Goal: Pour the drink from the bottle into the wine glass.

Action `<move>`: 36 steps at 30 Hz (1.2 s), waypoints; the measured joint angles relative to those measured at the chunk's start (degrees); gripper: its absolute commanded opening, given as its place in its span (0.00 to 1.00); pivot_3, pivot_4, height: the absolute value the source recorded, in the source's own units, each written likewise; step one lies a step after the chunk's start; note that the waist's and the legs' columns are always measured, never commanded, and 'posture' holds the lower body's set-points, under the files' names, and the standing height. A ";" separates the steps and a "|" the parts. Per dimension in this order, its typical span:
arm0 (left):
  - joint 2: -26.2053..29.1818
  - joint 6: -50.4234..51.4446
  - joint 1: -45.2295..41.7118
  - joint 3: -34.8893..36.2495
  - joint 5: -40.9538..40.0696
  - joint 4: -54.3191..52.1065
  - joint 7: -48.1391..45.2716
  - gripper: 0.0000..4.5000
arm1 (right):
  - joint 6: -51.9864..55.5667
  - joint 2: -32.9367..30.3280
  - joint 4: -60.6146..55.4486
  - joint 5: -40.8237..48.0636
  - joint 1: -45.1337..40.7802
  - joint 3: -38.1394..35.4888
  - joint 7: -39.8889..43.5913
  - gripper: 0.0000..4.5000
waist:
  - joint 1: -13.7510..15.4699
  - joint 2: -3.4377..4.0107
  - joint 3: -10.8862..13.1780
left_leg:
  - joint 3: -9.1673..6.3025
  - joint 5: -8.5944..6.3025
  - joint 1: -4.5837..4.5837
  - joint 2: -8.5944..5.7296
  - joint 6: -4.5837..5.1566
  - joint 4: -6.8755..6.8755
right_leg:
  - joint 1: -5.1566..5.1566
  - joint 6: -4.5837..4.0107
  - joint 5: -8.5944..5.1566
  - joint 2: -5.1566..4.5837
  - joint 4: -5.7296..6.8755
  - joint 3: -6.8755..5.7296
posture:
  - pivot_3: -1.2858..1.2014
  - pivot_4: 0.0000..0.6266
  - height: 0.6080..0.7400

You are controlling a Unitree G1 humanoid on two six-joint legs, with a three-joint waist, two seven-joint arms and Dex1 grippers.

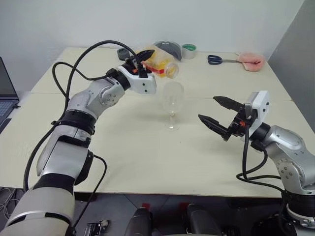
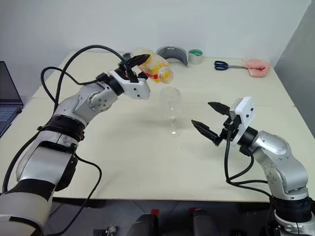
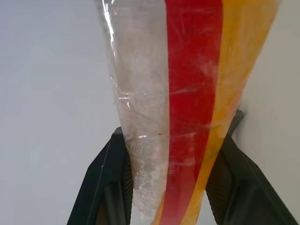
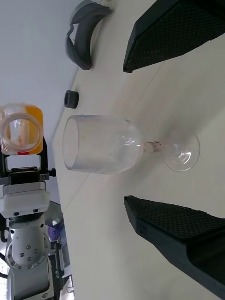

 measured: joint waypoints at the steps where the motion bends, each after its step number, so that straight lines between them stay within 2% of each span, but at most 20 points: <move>1: 0.11 -0.07 -0.04 -0.10 0.26 0.15 0.52 0.37 | 0.00 0.00 0.00 0.00 0.02 -0.03 0.00 1.00 | 0.00 0.00 0.00 | -0.01 0.00 0.00 0.00 0.00 0.00 | 0.00 0.00 0.00 0.00 0.00 0.00 | 0.52 0.24 1.00; 11: 0.73 -0.85 -2.45 -0.77 2.52 2.63 3.34 0.37 | 0.18 -0.98 0.01 1.11 0.26 -2.28 0.57 1.00 | 0.03 0.00 0.00 | 0.00 0.00 -0.02 -0.01 0.00 0.05 | 0.00 0.00 0.00 -0.01 0.01 -0.01 | 0.52 0.24 1.00; 36: 1.70 -1.20 -4.13 -2.78 4.91 4.51 7.15 0.37 | 1.68 -0.67 -1.93 2.95 0.25 -0.82 0.14 1.00 | 0.02 0.00 0.00 | 0.02 0.00 -0.03 -0.01 -0.01 0.12 | 0.00 0.00 0.00 -0.01 0.05 0.00 | 0.52 0.24 1.00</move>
